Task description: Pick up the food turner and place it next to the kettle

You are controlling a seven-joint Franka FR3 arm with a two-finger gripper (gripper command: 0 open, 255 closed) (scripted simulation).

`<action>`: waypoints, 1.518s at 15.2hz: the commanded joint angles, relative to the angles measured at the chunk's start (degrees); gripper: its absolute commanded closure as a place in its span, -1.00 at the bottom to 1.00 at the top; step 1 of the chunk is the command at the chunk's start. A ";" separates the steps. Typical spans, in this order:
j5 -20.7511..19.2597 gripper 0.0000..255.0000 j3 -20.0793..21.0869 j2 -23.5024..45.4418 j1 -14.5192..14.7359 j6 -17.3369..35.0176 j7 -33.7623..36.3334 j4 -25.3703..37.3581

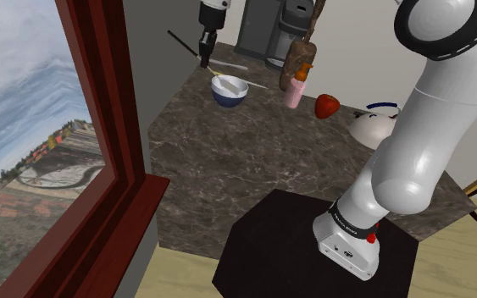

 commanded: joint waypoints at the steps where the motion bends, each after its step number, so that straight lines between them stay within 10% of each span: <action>1: -0.01 1.00 -0.01 0.11 -0.02 -1.63 0.05 1.72; 10: -0.01 1.00 -0.04 0.78 -0.10 -8.52 0.24 9.28; 23: 0.14 1.00 -6.95 -11.00 -8.37 -5.88 -15.17 -5.71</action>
